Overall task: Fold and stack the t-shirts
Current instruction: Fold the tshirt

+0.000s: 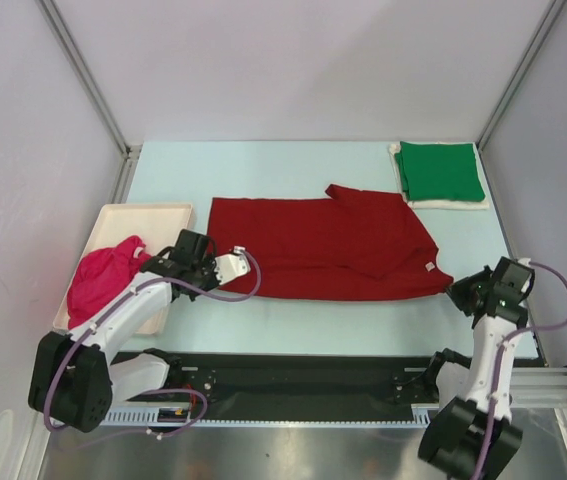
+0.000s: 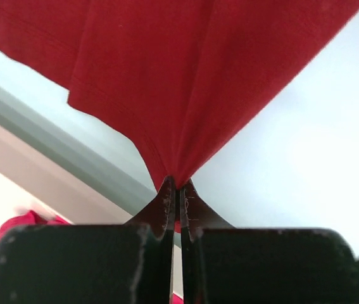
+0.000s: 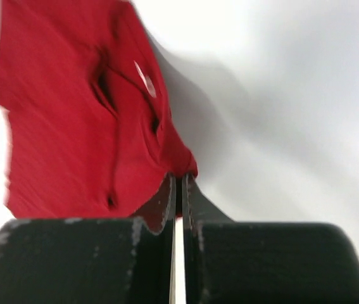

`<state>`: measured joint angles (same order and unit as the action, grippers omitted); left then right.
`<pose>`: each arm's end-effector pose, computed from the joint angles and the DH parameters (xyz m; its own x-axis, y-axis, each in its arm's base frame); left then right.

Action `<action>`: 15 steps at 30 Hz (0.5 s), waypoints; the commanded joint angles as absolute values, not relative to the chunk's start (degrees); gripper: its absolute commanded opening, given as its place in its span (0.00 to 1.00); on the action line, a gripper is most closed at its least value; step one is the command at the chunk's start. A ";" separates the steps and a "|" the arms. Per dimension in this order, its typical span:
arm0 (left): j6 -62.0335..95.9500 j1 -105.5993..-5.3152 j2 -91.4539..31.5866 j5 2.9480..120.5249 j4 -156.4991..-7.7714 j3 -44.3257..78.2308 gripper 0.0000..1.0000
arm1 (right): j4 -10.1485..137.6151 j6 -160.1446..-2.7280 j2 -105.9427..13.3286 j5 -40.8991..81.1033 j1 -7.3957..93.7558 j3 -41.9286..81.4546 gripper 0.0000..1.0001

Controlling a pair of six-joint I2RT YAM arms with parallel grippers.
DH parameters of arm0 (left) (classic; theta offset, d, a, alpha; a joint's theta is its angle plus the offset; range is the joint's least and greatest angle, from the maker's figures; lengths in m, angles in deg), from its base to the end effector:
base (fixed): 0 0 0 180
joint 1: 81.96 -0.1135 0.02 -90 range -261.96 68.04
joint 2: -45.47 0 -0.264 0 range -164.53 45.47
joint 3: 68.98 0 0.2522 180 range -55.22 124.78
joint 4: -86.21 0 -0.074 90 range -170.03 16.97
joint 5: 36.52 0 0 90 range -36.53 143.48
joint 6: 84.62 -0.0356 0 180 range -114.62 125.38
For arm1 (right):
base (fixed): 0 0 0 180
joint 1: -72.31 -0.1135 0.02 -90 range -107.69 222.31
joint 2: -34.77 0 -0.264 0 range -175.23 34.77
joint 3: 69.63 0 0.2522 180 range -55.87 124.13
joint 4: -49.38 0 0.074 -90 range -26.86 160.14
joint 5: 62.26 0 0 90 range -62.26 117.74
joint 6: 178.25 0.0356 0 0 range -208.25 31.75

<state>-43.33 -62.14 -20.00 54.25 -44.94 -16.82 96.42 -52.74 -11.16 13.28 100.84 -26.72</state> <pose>0.1946 -0.0706 0.1987 -0.2897 0.9030 -0.3171 0.8527 0.3940 0.3431 0.1429 -0.0676 0.2067 -0.3615 0.8367 -0.4114 0.6531 0.5421 0.5287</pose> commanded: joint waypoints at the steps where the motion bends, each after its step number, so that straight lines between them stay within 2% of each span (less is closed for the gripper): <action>1: -48.40 -62.44 -17.11 56.02 -38.38 -17.69 0.00 | 103.90 -46.95 -4.69 12.89 103.77 -25.64 0.00; 6: -51.13 -62.36 -14.12 56.81 -33.11 -16.99 0.00 | 106.73 -42.38 -5.57 10.25 104.74 -27.04 0.00; 12: -53.42 -62.36 -14.64 59.71 -27.66 -15.32 0.00 | 115.86 -41.58 -5.57 22.87 104.83 -22.48 0.01; 14: -54.56 -62.36 -14.82 61.46 -25.38 -14.44 0.02 | 119.10 -40.97 -5.31 27.62 104.83 -20.55 0.07; 15: -54.91 -62.36 -15.08 61.82 -24.58 -14.09 0.07 | 120.26 -40.27 -5.22 29.92 104.65 -19.67 0.24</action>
